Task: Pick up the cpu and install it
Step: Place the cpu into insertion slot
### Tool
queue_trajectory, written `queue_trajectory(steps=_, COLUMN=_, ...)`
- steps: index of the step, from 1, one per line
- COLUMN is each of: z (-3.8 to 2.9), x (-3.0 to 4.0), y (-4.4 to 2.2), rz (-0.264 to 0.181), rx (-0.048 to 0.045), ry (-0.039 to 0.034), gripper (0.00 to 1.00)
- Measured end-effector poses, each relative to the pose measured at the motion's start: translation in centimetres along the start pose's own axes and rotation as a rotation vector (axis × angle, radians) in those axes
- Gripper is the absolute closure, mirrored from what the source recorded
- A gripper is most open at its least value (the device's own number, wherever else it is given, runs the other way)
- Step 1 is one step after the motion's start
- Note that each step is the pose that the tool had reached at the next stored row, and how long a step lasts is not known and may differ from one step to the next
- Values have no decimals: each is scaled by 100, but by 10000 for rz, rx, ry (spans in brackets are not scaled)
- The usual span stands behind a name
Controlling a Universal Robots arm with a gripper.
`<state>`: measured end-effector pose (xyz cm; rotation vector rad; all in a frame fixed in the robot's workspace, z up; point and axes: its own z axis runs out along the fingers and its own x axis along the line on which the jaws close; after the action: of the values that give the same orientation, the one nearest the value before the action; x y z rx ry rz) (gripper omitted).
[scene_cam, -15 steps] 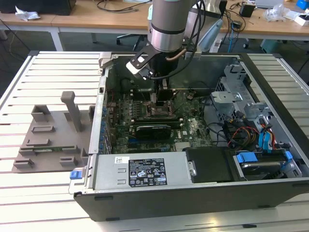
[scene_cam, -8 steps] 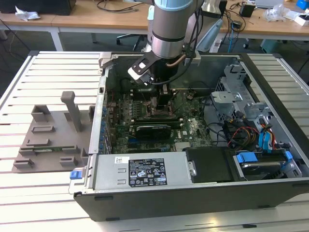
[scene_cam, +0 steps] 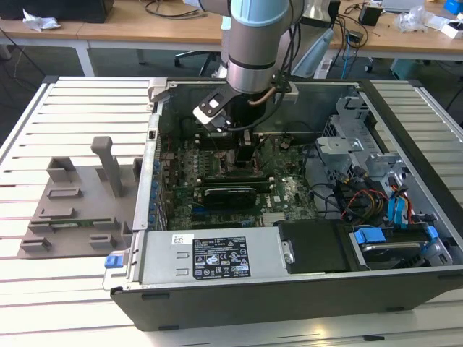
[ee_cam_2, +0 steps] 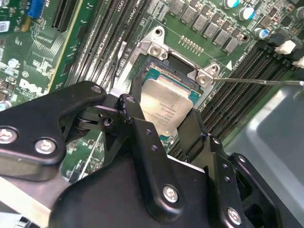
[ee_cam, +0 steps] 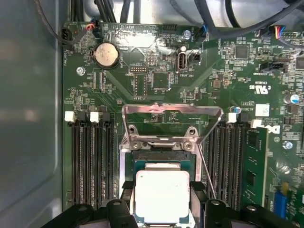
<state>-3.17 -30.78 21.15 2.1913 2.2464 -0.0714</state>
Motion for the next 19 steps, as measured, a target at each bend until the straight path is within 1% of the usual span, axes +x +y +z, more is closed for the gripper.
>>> queue_trajectory(steps=6, z=89, x=3, y=3, rz=1, rx=1, ry=1, gripper=45)
queue_trajectory(steps=12, z=109, x=1, y=6, rz=0, rx=1, ry=0, gripper=45)
queue_trajectory(steps=19, z=112, x=1, y=6, rz=0, rx=1, ry=0, gripper=44)
